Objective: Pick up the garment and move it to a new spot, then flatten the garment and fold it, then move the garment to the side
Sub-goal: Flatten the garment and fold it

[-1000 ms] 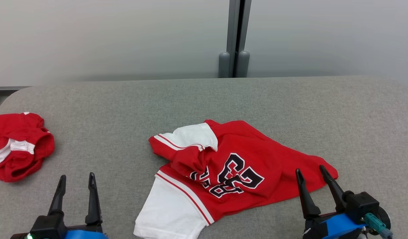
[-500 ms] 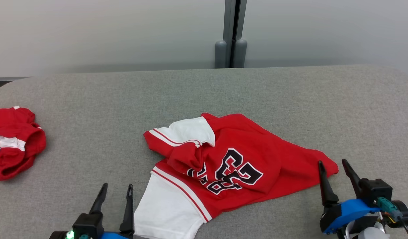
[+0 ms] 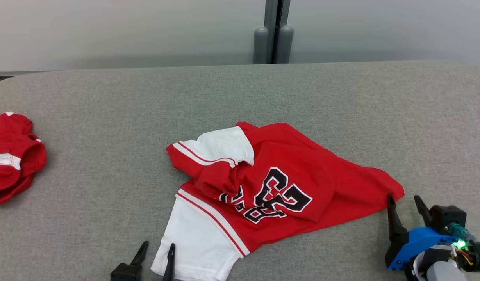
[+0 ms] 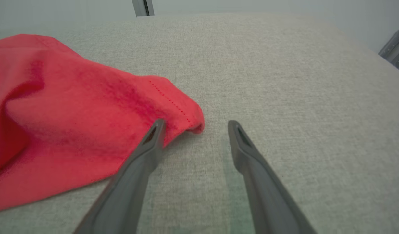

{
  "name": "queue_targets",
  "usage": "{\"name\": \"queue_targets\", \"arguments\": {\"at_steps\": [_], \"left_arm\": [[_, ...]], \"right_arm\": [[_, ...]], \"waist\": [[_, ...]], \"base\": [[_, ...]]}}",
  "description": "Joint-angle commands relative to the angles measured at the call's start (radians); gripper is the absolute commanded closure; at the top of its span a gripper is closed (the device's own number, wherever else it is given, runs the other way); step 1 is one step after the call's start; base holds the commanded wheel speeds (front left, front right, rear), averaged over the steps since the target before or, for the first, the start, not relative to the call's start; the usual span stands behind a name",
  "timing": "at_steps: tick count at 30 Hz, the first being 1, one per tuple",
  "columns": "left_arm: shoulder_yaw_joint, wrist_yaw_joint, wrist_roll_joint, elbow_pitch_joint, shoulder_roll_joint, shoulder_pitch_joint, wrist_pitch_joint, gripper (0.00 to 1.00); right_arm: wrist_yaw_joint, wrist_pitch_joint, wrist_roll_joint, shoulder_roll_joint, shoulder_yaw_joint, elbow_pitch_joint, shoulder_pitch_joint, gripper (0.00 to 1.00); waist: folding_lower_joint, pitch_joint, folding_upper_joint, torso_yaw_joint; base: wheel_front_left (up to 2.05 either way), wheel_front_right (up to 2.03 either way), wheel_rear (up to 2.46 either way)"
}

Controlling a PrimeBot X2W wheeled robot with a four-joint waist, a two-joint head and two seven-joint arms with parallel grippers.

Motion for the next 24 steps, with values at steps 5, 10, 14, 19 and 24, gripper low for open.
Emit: {"name": "queue_targets", "arguments": {"at_steps": [5,10,14,19,24], "left_arm": [[-0.044,-0.002,-0.036,0.042,0.001,-0.013,0.007,0.0],[-0.109,-0.002,-0.077,0.081,-0.004,-0.005,0.01,0.61],[-0.146,-0.002,-0.113,0.098,-0.001,-0.024,0.01,1.0],[-0.146,-0.002,-0.192,0.025,0.005,-0.065,0.003,1.0],[-0.132,-0.001,-0.281,-0.12,0.02,-0.101,0.002,1.0]], "right_arm": [[0.0,-0.004,-0.003,0.003,0.008,0.063,-0.031,0.0],[0.0,-0.004,0.029,0.013,0.034,0.081,-0.039,0.79],[0.0,-0.004,0.072,0.016,0.055,0.047,-0.039,1.0],[0.0,-0.004,0.115,0.018,0.092,-0.026,-0.035,1.0],[0.0,-0.004,0.194,0.02,0.156,-0.133,-0.047,1.0]], "waist": [[0.0,0.005,0.0,0.001],[0.0,-0.001,0.0,0.001],[0.0,-0.003,0.0,0.003],[0.0,-0.006,0.0,0.005],[0.0,-0.003,0.0,0.002]], "base": [[0.0,0.0,0.0],[0.0,0.0,0.0],[0.0,0.0,0.0],[0.0,0.0,0.0],[0.0,0.0,0.0]]}}
